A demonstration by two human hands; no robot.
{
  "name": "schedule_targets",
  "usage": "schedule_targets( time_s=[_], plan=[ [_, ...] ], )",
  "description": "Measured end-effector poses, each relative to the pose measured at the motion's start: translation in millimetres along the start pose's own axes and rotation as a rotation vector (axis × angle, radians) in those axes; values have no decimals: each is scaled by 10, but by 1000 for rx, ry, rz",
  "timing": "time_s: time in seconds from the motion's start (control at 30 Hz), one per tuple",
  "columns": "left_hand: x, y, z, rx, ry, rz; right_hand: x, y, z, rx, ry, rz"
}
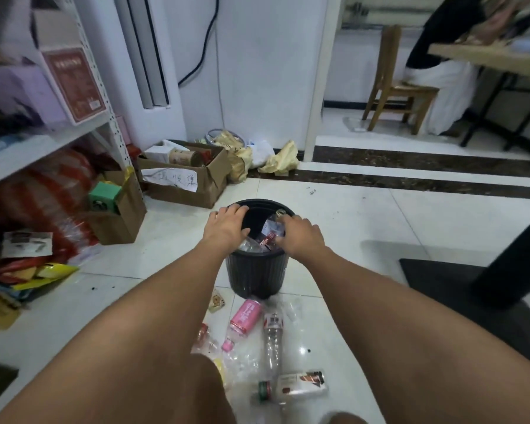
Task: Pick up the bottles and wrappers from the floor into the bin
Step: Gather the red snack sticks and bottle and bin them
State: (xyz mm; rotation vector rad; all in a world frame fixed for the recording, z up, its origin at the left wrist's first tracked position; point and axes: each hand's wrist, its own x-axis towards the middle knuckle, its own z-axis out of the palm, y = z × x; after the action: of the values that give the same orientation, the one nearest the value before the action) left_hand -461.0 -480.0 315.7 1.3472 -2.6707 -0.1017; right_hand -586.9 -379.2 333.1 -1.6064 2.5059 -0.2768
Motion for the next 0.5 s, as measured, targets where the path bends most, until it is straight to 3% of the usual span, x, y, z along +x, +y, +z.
schedule_targets(
  time_s=[0.17, 0.5],
  plan=[
    [-306, 121, -146, -5, 19, 23, -390, 89, -117, -70, 17, 30],
    [-468, 100, 63, 27, -3, -37, -346, 135, 98, -60, 66, -29]
  ],
)
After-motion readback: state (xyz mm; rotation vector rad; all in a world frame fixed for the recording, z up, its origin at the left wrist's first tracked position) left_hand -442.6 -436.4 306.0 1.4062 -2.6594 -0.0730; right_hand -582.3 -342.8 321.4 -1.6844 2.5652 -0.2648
